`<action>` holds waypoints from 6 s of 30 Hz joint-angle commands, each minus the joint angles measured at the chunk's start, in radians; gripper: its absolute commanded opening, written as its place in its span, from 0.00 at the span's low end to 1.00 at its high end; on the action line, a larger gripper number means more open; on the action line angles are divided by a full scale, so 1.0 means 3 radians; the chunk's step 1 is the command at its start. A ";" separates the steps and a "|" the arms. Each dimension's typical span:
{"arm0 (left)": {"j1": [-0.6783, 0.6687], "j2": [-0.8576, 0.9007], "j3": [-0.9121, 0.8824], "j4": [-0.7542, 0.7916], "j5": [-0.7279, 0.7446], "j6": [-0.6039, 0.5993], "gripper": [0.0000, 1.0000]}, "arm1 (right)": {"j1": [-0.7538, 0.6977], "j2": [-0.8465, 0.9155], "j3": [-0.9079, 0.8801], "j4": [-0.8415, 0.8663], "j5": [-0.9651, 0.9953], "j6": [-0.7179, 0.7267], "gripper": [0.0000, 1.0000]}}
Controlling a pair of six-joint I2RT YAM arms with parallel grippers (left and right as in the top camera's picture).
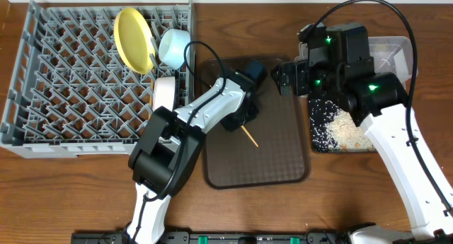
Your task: Sort waste into correct bins and load items into the dishwasher
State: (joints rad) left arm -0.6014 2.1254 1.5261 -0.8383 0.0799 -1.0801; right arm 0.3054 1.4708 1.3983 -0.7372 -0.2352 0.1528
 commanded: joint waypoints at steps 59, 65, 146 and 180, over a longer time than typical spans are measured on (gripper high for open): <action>0.1221 -0.1948 -0.0028 -0.0918 -0.0866 0.3457 0.07 | 0.0011 0.0023 0.0043 -0.0003 -0.0004 0.0036 0.99; 0.1509 -0.1788 -0.0150 -0.0917 -0.1102 0.3632 0.07 | 0.0011 0.0023 0.0043 -0.0003 -0.0003 0.0036 0.99; 0.1751 -0.3340 0.0141 -0.1132 0.0047 0.2237 0.87 | 0.0011 0.0023 0.0043 -0.0003 -0.0003 0.0036 0.99; 0.1751 -0.3340 0.0141 -0.1130 0.0047 0.2237 0.88 | -0.0327 -0.1586 -0.1208 0.0951 0.0694 -0.1136 0.99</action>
State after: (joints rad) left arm -0.0750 1.1202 1.5566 -1.1751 0.0841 -0.3977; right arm 0.2459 1.0622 1.1450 -0.4931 -0.0360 -0.1329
